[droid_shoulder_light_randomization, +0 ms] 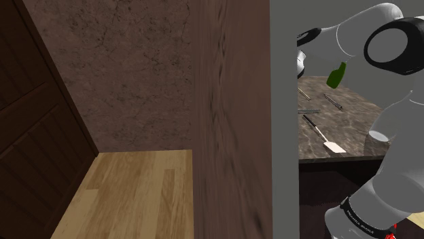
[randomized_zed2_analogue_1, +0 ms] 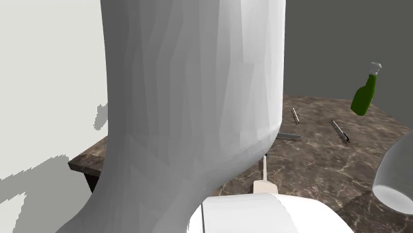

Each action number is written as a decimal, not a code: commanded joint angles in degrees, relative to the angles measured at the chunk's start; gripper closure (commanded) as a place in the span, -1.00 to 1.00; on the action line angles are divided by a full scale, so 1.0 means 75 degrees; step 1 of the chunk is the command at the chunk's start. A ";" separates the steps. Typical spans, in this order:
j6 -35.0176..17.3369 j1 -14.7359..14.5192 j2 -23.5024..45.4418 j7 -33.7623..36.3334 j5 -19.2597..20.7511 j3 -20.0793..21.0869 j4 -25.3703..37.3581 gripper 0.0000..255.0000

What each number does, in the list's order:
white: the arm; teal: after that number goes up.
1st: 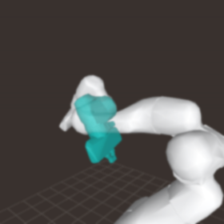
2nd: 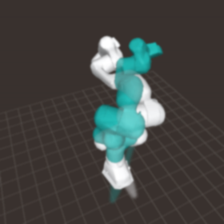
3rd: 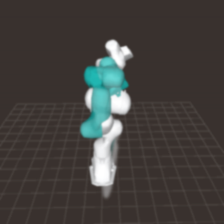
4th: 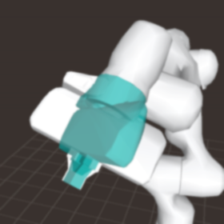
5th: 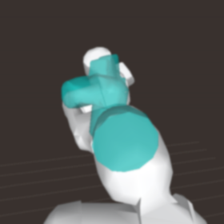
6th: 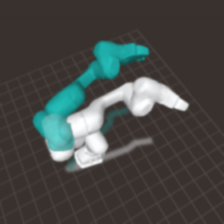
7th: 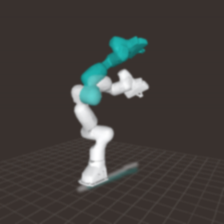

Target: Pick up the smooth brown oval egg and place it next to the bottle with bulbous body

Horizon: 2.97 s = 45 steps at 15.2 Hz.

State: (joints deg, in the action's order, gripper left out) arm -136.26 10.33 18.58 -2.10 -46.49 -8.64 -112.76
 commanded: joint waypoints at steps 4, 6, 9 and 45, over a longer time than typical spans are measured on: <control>-0.0003 0.0000 0.0002 -0.0001 -0.0002 0.0001 0.0000 1.00; -0.0002 0.0000 -0.0003 -0.0002 -0.0001 0.0000 -0.0004 1.00; -0.0001 0.0000 -0.0003 -0.0001 0.0000 0.0000 -0.0004 1.00; 0.2150 -0.0113 -0.1399 0.2019 0.1559 -0.0376 0.1275 1.00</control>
State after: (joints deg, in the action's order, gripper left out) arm -120.67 9.50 8.30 12.62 -35.06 -11.43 -103.64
